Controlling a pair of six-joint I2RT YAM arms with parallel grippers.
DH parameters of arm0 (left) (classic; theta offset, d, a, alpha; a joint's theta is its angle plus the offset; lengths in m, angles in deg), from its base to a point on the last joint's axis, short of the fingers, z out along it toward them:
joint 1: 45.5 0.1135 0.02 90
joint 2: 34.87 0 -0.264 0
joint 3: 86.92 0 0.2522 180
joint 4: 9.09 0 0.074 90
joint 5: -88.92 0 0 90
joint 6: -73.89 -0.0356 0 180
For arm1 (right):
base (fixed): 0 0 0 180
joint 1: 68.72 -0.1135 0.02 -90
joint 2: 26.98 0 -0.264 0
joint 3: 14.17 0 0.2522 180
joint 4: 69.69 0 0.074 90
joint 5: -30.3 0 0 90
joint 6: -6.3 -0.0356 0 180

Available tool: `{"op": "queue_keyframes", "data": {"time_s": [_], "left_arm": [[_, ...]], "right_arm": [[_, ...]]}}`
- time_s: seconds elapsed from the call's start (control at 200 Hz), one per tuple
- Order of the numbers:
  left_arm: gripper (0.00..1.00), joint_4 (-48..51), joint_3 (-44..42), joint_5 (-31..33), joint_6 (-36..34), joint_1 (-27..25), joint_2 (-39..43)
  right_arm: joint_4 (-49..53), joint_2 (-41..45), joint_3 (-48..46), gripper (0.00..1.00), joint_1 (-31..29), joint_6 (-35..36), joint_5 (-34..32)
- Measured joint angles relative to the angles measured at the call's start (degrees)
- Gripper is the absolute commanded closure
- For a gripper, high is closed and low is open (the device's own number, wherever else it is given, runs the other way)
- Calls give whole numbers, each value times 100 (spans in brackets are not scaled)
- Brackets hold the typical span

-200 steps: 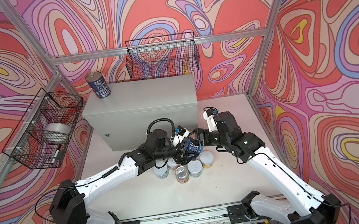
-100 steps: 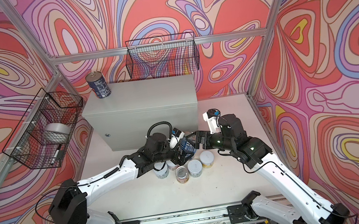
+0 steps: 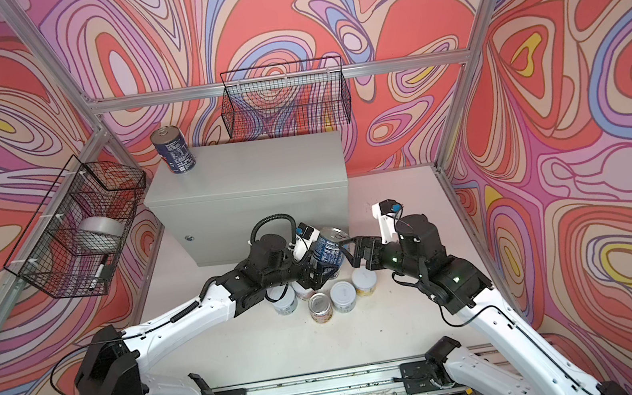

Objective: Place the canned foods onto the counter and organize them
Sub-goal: 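Open the right gripper and draw it back while the left gripper holds the soup can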

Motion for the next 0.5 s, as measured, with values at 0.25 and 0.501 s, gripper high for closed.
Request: {"op": "queue_keyframes", "data": {"time_s": [0.25, 0.501], "left_arm": [[58, 304, 0, 345, -48, 0, 157], [57, 470, 0, 459, -46, 0, 234]], "right_arm": [[-647, 461, -485, 4, 0, 160, -214], [-1032, 999, -1038, 4, 0, 361, -337]]}}
